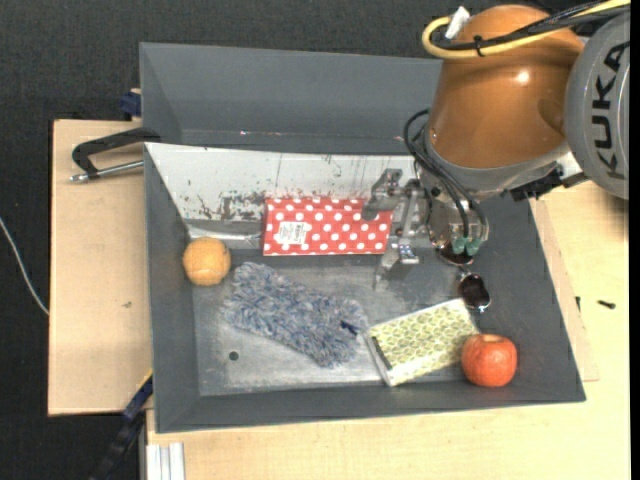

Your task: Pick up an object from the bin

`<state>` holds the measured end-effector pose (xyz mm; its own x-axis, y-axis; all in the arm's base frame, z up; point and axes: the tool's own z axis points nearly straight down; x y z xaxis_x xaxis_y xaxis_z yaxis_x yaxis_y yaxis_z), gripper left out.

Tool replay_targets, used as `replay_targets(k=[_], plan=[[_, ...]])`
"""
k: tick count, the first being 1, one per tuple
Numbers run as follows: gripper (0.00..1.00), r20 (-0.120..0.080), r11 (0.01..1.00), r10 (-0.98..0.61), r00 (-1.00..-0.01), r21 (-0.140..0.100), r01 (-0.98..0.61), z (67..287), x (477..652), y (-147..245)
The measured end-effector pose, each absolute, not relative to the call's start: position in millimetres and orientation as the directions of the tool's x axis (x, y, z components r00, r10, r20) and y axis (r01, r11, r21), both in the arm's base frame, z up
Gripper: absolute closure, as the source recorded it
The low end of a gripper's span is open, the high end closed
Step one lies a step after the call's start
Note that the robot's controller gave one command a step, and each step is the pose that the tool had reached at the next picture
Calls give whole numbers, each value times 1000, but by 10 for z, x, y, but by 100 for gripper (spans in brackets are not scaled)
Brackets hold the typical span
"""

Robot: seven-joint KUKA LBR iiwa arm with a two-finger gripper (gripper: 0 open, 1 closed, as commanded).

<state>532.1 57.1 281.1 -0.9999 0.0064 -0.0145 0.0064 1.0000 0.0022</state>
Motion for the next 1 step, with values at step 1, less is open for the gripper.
replay_targets(k=[1], plan=[[0,-8,1000,-2,-1000,2,-2,2195,5244,536]])
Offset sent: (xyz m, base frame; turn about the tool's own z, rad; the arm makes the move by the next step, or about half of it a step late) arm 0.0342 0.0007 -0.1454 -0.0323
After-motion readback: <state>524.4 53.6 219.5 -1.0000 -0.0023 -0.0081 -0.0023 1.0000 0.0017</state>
